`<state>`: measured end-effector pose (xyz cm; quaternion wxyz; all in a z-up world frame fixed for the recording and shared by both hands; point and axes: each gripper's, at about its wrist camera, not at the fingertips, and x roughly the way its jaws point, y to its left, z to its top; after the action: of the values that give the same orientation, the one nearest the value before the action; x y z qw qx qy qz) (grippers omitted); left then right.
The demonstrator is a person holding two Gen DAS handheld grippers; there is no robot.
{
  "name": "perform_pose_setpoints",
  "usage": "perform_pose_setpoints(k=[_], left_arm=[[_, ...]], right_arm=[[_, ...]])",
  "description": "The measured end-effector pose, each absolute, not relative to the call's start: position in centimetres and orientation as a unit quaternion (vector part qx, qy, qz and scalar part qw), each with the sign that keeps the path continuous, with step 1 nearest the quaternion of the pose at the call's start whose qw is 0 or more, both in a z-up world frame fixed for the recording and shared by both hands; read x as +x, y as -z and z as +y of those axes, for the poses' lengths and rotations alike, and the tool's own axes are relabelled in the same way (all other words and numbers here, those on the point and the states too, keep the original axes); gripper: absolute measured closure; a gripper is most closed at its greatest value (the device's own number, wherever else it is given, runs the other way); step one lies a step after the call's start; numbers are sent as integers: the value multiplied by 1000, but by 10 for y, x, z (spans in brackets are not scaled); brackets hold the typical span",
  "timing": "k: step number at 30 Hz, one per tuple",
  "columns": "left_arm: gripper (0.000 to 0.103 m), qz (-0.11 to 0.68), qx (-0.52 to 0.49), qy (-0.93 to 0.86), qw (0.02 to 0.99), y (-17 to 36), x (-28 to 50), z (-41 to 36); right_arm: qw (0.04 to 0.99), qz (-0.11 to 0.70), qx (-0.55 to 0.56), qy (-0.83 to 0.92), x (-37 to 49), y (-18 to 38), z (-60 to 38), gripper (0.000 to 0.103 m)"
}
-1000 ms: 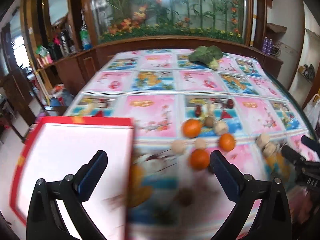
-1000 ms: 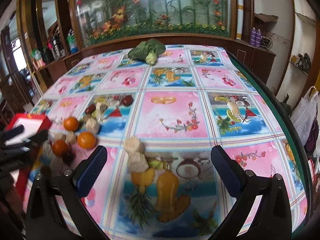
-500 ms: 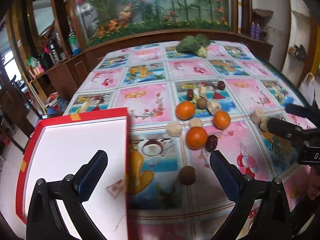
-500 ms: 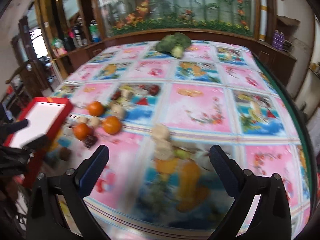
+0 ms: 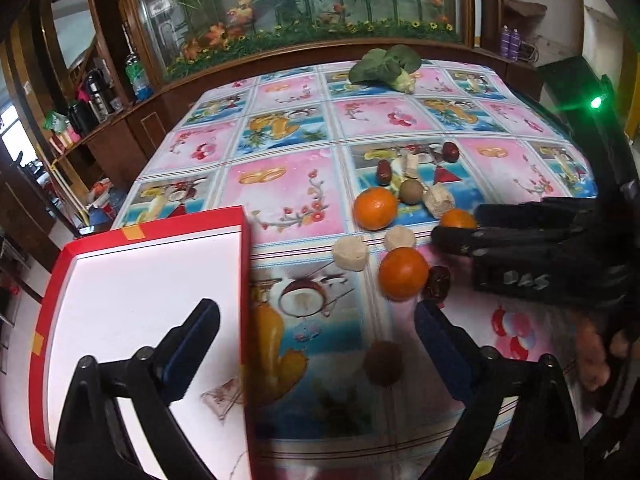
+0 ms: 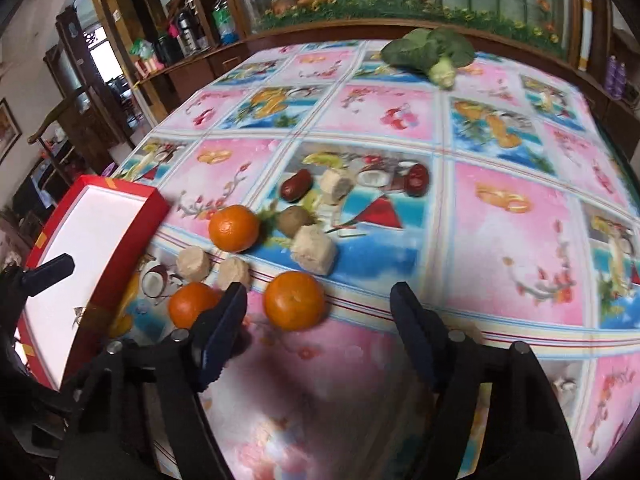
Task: Organize fruits
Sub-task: 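Grasp a mandarin orange with the left tool while the right tool grasps another orange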
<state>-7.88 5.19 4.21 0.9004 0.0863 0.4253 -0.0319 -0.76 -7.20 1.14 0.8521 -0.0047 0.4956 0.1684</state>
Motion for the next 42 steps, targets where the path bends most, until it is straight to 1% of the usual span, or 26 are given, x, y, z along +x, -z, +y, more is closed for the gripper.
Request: perform_pose_setpoints(k=[2,3,5,7,8,9,12,14,17,18,19,20,23,25,27,31,35,40,42], left_arm=[[9,427,95,34,899,-40,-77,48],[10,428,98,34,898,-39,-76,46],[15,435,100,35,894,-37,-73,43],[17,439,95,39,893,-36,-71,40],[17,440,94,41,892,-36,-69,38],[17,442,95,45,891,-35,-67,35],[23,448,94,56,887,-31,-62,27],[29,458,89,62,882,-28,-56,22],[33,455,78,70,884,-27,-51,19],[34,456,72,71,884,-28,-50,19],[42,456,68,76,884,-28,-50,19],[45,457,64,84,883,-27,-49,18],[47,459,52,101,881,-27,-49,16],[52,468,26,130,874,-25,-49,15],[57,475,29,138,869,-22,-51,12],[59,477,47,134,867,-16,-57,14],[59,482,28,124,867,-17,-49,26],[59,473,50,123,871,-14,-40,17],[62,471,44,126,872,-14,-36,17]], right_arm=[[845,506,-10,-169,-5,-5,-68,46],[851,498,-21,-167,-6,-6,-66,50],[851,497,-33,-169,-7,-6,-66,52],[851,494,-18,-177,-7,-7,-72,55],[851,492,-11,-183,-6,-6,-73,61],[848,493,0,-193,-4,-5,-76,70],[847,492,35,-199,1,-7,-89,70],[846,493,56,-194,3,-9,-101,70],[842,492,102,-195,7,-13,-117,70],[844,490,105,-193,7,-15,-119,70],[846,487,107,-190,7,-16,-120,70],[846,486,109,-191,6,-17,-120,70],[848,480,115,-191,7,-20,-121,70],[849,479,120,-190,7,-21,-123,70],[849,477,125,-188,7,-22,-125,70],[850,476,127,-186,8,-21,-127,70],[848,479,128,-187,8,-20,-126,70],[848,479,126,-191,7,-19,-125,70],[847,480,129,-190,8,-18,-126,70]])
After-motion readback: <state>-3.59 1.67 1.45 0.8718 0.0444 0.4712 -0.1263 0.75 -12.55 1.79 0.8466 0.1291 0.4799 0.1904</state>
